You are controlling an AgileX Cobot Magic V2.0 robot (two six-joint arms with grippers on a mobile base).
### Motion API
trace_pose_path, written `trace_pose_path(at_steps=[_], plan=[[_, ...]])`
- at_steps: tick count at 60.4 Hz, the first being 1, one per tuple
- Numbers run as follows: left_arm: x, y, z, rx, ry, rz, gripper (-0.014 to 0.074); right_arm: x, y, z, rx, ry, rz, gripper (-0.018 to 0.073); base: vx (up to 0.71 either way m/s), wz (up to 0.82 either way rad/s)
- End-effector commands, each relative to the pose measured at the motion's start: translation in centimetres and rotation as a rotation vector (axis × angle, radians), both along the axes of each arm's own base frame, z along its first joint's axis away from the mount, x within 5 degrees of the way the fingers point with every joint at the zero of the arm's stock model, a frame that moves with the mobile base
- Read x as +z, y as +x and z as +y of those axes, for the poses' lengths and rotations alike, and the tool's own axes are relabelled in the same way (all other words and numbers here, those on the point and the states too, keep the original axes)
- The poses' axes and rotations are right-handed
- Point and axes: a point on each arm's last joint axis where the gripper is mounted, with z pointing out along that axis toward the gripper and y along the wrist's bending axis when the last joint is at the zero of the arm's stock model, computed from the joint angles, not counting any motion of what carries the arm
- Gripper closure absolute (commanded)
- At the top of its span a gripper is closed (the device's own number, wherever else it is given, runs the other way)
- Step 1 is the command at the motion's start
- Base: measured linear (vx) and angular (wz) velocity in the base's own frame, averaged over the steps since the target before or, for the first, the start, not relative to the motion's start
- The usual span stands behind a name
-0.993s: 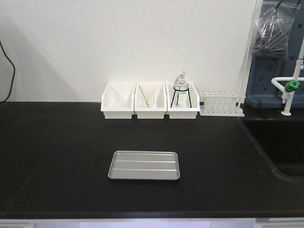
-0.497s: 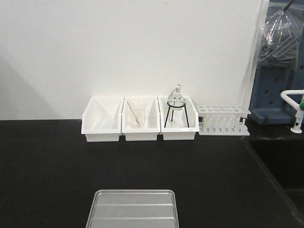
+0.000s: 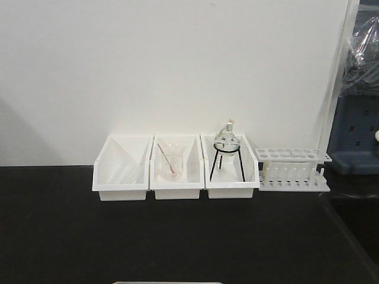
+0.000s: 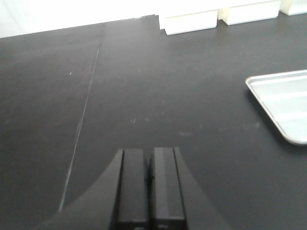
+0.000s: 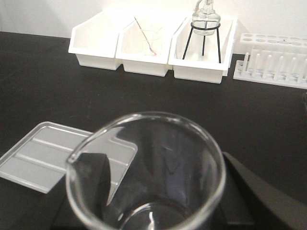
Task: Move beaker to silver tray on left bench
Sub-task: 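Move the held beaker with the right gripper over the silver tray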
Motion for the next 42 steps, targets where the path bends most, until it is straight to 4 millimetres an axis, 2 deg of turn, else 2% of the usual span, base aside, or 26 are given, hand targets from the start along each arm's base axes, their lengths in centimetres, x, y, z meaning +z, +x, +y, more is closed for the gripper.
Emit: trace_pose_path(at_steps=[1, 42], plan=[[0.03, 0.17, -0.09, -0.011, -0.007, -0.063, 0.0595, 1.78, 0.15, 0.13, 0.011, 0.033, -0.106, 0.0571, 0.14, -0.01], [0.03, 0.17, -0.09, -0.011, -0.007, -0.063, 0.0595, 1.91, 0.17, 0.16, 0.014, 0.039, -0.12, 0.0571, 0.04, 0.0]])
